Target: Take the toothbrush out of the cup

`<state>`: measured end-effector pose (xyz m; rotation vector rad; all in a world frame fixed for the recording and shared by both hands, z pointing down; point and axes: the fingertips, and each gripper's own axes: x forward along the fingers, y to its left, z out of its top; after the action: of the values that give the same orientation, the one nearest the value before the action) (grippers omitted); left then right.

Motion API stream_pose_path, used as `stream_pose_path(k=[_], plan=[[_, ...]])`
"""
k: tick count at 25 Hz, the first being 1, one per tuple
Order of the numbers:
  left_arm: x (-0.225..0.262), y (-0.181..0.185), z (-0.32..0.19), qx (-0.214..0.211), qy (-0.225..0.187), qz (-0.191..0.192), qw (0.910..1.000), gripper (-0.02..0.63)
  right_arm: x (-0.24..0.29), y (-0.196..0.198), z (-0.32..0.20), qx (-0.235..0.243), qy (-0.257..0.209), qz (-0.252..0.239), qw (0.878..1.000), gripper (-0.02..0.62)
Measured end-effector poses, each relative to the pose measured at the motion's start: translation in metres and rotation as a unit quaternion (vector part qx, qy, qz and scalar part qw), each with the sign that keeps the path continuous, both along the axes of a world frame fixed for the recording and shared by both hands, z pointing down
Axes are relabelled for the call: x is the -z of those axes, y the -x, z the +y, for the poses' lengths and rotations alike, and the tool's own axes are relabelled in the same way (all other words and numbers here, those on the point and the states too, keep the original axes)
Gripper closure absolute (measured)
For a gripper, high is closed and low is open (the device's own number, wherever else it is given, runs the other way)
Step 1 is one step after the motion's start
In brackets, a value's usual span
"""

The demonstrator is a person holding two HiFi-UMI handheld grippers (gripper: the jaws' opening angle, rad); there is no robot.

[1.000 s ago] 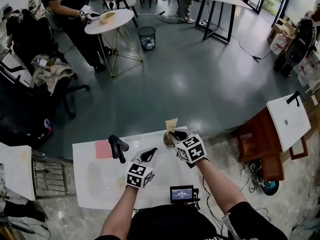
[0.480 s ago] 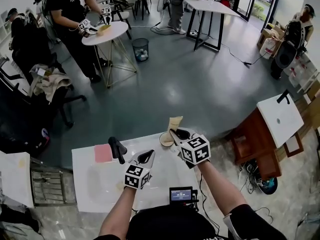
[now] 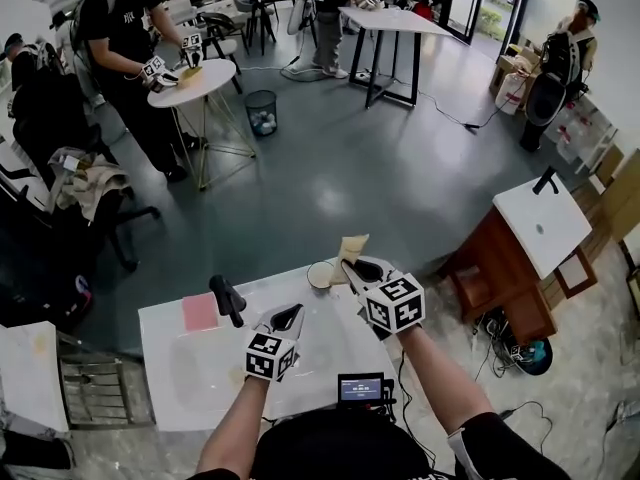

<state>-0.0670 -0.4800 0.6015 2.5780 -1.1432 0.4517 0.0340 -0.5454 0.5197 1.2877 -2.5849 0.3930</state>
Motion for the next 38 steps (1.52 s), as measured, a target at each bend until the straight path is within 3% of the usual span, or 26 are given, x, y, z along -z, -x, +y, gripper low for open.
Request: stream_pose_path(k=[15, 38], plan=[[-0.023, -0.010, 0.025, -0.021, 0.020, 0.009, 0.9996, 0.597, -0.068, -0.017, 0.059, -0.037, 0.072, 0.026, 0.996, 0.560], [-0.019, -0.004, 0.027, 0.003, 0.010, 0.017, 0.9998, 0.597, -0.070, 0.010, 0.072, -0.011, 0.076, 0.019, 0.997, 0.561]])
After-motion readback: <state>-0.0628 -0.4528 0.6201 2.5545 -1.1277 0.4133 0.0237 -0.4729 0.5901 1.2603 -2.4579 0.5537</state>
